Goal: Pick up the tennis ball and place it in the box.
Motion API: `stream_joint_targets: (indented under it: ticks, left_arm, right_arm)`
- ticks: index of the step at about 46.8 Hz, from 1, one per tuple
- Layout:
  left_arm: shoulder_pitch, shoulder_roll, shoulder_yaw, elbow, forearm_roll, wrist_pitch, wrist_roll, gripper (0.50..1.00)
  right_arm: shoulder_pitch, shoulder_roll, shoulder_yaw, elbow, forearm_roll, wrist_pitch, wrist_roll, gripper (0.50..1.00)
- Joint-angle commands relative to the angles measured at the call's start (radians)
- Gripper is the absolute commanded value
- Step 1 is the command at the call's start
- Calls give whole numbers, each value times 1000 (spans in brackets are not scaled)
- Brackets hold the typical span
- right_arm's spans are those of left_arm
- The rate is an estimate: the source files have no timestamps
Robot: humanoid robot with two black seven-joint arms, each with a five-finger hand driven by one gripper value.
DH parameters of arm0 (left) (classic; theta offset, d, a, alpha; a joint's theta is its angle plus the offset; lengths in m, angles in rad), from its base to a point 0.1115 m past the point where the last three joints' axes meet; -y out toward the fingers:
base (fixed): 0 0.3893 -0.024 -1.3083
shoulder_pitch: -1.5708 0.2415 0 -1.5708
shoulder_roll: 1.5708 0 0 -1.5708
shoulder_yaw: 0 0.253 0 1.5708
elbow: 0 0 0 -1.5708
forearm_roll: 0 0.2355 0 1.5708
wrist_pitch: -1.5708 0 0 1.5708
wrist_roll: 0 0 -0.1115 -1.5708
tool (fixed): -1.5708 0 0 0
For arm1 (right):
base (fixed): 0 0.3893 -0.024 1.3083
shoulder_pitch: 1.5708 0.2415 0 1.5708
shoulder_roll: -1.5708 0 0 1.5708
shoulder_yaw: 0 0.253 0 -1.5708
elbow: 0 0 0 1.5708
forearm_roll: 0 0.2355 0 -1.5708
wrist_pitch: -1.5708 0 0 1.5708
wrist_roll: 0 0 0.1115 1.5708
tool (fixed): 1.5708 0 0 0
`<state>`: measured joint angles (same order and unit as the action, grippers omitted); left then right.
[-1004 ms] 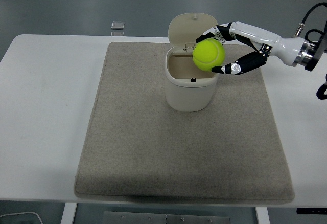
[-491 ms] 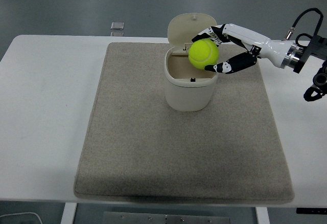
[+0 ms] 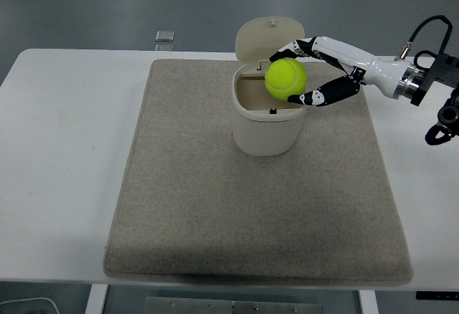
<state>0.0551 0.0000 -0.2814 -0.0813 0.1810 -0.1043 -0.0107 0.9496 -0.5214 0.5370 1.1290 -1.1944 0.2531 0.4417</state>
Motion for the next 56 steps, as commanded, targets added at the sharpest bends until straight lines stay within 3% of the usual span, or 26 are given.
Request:
stream_joint_targets:
  ticks: [1,13,24,34,44,51,56]
  left_arm:
    - [0,0,-1,0,0,0,0,992]
    - [0,0,-1,0,0,0,0,992]
    - [0,0,1,0,0,0,0,992]
    - [0,0,-1,0,0,0,0,992]
    - [0,0,-1,-2,0,0,0,992]
    - [0,0,1,0,0,0,0,992]
    - [0,0,1,0,0,0,0,992]
  right_arm:
    - [0,0,1,0,-1,5,0,880]
    - [-2,-17,5,0,12,23,9,913]
    - [3,-114,5,-8,234,230,14,913]
    - [2,-131,1,-141,335,337,12,913]
    - [-2,-103,5,-281,463,331,2,913]
    - [1,-35,5,-374,478,322,-3,911]
    - [2,9,6,-420,487,298,-57,909]
